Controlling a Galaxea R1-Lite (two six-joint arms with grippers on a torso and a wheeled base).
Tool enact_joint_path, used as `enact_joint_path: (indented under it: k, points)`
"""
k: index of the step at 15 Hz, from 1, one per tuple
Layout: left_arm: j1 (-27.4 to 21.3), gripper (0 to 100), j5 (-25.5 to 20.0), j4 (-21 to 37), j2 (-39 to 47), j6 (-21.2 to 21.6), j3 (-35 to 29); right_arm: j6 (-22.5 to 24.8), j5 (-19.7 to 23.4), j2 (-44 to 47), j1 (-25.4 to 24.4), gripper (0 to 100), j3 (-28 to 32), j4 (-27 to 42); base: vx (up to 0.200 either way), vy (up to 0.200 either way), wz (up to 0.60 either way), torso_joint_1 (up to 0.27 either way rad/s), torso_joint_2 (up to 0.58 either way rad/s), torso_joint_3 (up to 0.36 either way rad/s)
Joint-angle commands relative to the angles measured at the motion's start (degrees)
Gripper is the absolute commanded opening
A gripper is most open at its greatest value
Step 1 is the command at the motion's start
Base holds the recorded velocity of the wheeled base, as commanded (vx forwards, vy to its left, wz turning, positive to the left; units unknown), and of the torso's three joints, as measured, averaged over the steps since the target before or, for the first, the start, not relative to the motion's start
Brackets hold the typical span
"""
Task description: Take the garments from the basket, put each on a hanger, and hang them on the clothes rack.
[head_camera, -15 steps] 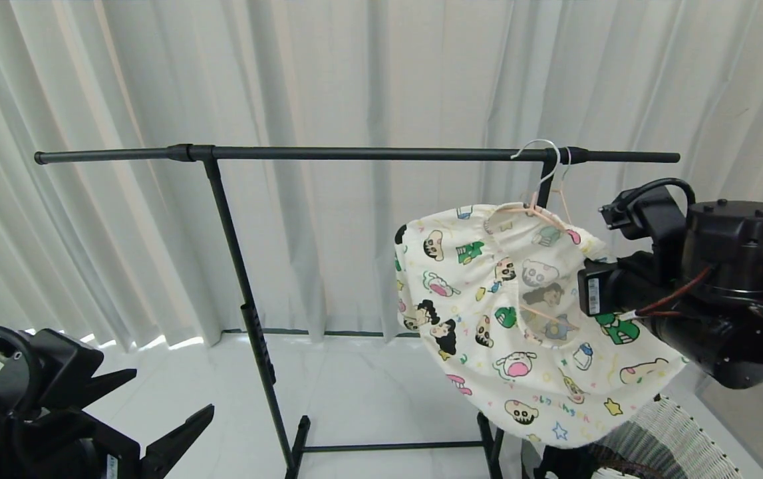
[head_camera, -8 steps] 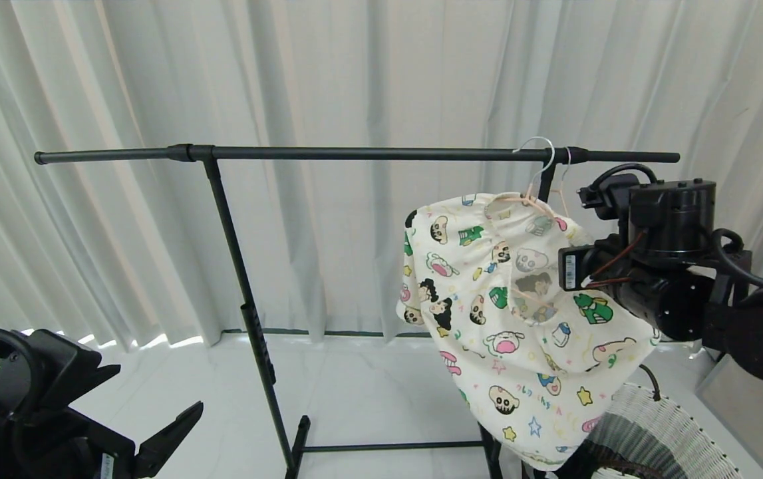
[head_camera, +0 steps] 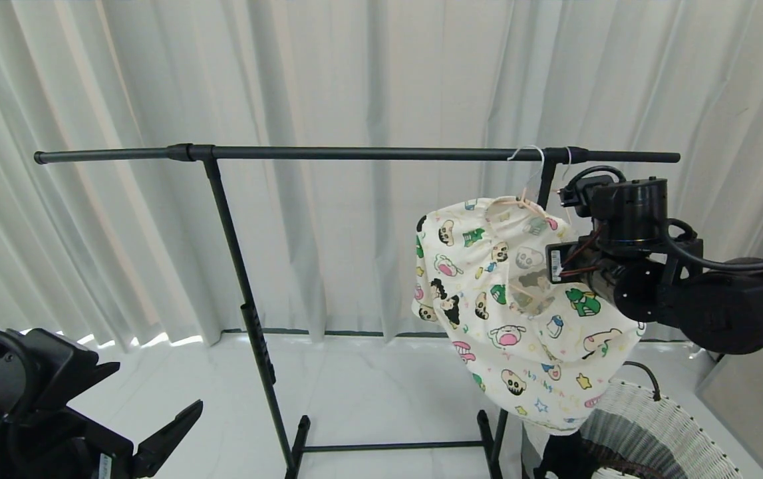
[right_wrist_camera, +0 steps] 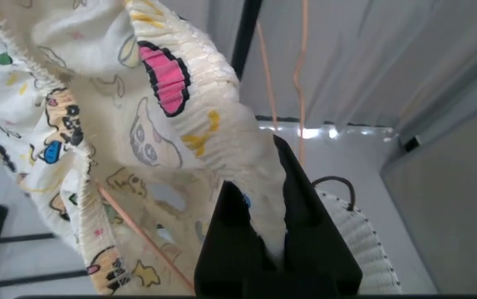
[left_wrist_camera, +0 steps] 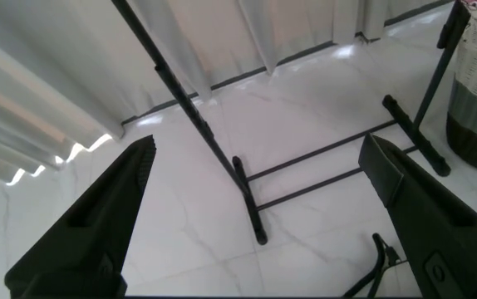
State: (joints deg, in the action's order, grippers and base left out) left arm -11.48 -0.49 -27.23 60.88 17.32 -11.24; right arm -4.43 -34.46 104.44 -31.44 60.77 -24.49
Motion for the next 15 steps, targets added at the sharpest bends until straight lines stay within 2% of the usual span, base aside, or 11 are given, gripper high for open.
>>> enact_joint_path:
  k: [1, 12, 15]
  points:
    - [-0.03, 100, -0.04, -0.01, -0.24, -0.01, -0.01, 0.03, -1.13, 0.59, -0.03, 0, 0.31, -0.12, 0.0, 0.0, 0.0, 0.0, 0.0, 0.0]
    - [-1.26, 100, -0.22, -0.01, -0.24, -0.1, 0.34, 3.46, -2.89, 0.86, -0.2, 0, 3.39, -0.56, 0.2, 0.0, 0.0, 0.002, 0.0, 0.004]
    - [-1.35, 100, -0.22, -0.01, -0.24, -0.1, 0.52, 3.55, -5.09, 1.12, -0.2, 0, 2.95, -0.56, 0.0, 0.0, 0.0, 0.0, 0.0, 0.0]
